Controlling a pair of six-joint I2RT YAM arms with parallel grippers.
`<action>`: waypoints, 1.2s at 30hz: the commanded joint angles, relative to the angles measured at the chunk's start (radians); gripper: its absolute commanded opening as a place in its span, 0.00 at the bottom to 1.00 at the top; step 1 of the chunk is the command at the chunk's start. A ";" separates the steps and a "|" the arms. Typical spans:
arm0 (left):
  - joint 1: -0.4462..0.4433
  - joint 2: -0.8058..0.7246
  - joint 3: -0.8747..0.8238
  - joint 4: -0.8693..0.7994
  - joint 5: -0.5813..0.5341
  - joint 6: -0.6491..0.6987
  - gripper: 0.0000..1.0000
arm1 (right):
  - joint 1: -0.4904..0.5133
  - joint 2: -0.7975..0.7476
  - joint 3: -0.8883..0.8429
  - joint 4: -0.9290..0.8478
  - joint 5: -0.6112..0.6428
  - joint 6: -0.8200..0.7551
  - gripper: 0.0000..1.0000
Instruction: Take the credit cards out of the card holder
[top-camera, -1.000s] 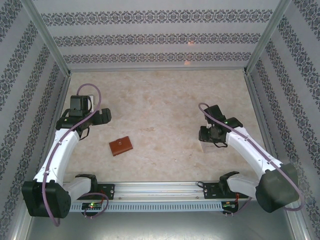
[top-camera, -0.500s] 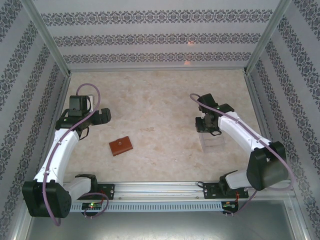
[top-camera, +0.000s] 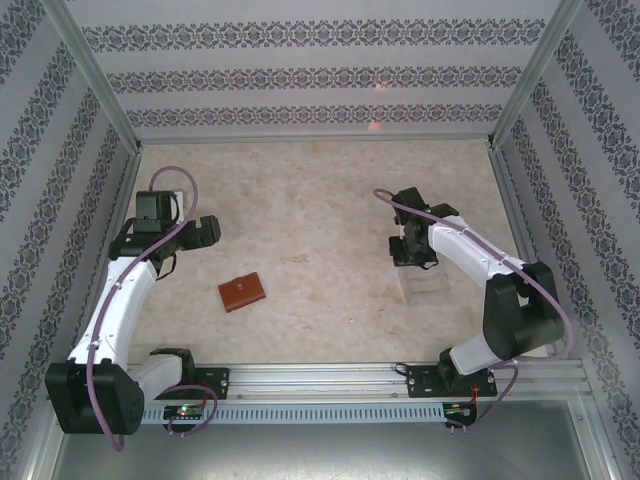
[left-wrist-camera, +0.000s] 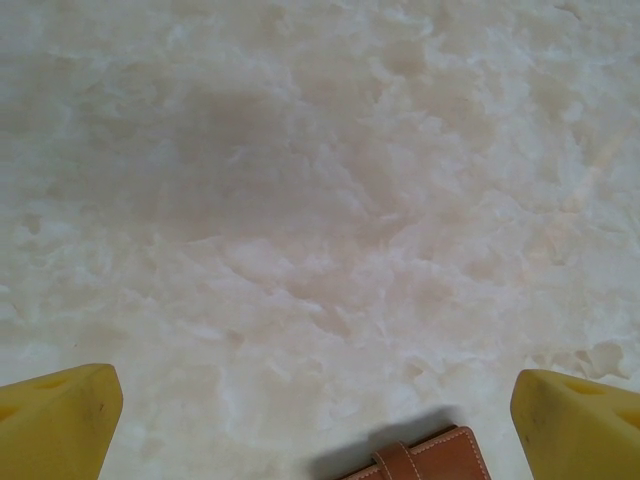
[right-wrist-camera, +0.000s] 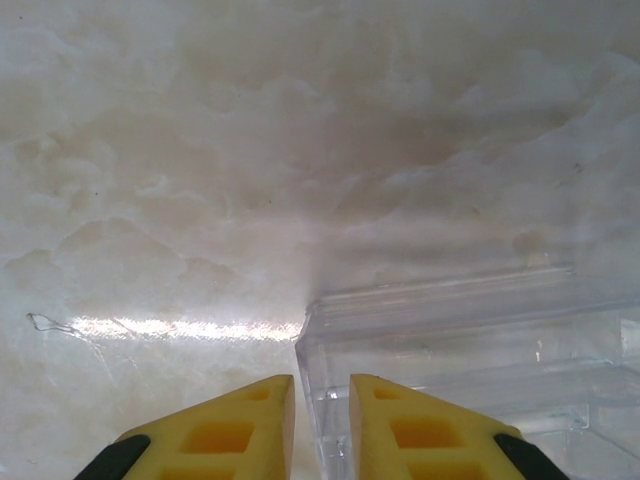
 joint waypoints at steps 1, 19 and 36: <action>0.017 -0.004 -0.004 0.005 0.002 0.011 1.00 | -0.008 0.027 0.018 0.015 0.005 -0.022 0.21; 0.037 0.004 -0.005 0.014 0.022 0.003 1.00 | -0.003 0.078 0.040 0.017 0.018 -0.040 0.10; 0.041 0.003 -0.006 0.014 0.038 -0.005 1.00 | 0.158 0.224 0.285 -0.097 0.106 0.127 0.01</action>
